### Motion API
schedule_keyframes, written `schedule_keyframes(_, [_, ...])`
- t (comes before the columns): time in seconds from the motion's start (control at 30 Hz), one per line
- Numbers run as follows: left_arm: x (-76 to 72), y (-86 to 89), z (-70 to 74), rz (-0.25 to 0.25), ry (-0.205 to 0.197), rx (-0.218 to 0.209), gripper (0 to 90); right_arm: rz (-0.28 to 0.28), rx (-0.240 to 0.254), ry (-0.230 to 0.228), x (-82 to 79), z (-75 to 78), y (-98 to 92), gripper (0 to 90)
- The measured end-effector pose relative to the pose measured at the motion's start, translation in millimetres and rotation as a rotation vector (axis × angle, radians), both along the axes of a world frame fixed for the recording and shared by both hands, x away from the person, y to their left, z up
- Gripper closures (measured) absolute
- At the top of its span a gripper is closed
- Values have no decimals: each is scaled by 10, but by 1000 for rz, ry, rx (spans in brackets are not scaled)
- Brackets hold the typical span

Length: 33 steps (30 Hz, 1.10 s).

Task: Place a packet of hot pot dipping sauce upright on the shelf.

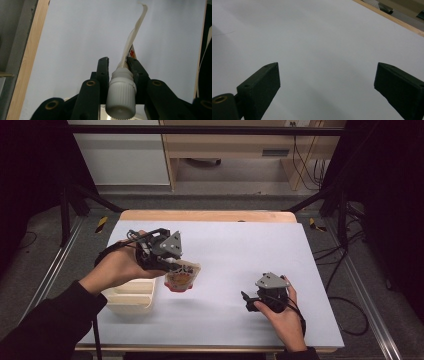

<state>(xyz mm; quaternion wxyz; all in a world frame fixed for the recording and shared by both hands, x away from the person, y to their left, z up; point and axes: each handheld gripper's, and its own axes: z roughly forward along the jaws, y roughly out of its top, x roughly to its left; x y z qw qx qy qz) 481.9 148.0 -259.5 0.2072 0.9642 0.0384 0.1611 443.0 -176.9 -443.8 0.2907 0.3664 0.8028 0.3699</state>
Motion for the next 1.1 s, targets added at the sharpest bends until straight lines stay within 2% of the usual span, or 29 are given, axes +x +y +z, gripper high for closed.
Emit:
schedule_keyframes(0.17, [-8,81,70,7,7,-7,730,1,-15,6,-2,-16,22,71])
schedule_keyframes(0.23, [-1,110,85,10,6,3,730,-5,-11,5,-4,-11,23,72])
schedule_keyframes(0.27, [8,139,102,10,-2,15,730,-9,-9,-2,-3,-6,19,72])
schedule_keyframes(0.63, [41,266,224,38,-15,12,730,-14,-9,-32,-24,8,33,76])
schedule_keyframes(1.1, [215,446,478,85,-33,-2,730,-22,-10,-43,-23,12,16,79])
